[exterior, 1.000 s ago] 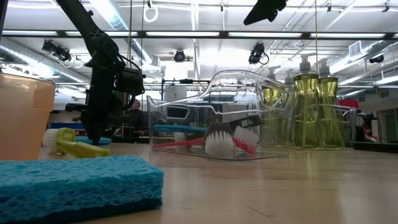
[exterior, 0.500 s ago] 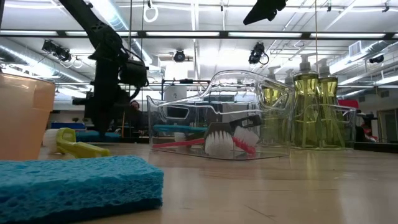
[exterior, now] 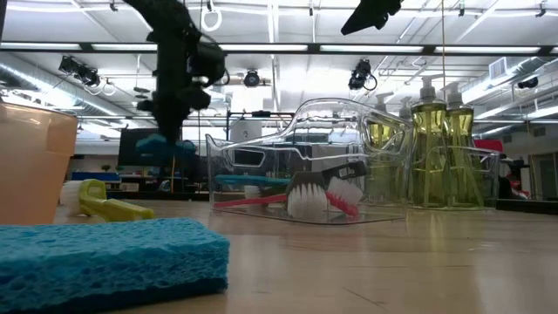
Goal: Pick & Place Kitchen Sink Supplies
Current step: Put the blue sponge into the transparent orange bin
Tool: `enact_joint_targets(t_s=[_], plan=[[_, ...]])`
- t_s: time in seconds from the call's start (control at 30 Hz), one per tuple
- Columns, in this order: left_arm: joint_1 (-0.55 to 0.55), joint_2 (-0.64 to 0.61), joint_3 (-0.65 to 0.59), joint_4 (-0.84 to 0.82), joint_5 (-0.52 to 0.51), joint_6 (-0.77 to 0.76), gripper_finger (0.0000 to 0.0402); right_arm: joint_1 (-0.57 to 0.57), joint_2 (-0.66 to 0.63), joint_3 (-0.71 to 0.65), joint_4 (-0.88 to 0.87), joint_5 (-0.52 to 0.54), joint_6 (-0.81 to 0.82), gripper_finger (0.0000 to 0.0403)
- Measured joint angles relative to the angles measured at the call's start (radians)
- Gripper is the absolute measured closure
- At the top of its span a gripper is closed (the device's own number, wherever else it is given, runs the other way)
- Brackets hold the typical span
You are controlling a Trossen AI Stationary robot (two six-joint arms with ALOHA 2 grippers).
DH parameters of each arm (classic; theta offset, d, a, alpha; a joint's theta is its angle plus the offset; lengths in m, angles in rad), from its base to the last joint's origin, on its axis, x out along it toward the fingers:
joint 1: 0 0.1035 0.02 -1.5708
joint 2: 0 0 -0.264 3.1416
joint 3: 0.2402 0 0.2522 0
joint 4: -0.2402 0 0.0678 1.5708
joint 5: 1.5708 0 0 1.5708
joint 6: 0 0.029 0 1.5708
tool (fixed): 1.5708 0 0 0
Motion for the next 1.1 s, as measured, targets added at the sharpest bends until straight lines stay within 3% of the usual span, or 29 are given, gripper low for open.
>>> enact_joint_targets(t_s=[0.37,0.83,1.1], plan=[[-0.133,-0.024,0.242,-0.17,0.046,0.109,0.04,0.0,0.0,0.0,0.0,0.0,-0.027,0.0396],[-0.498,-0.284,0.248,-0.161,0.043,-0.023,0.04,0.0,0.0,0.0,0.0,-0.004,-0.091,0.0396],[-0.671,-0.35,0.248,-0.159,0.025,-0.13,0.04,0.0,0.0,0.0,0.0,-0.004,-0.09,0.0396]])
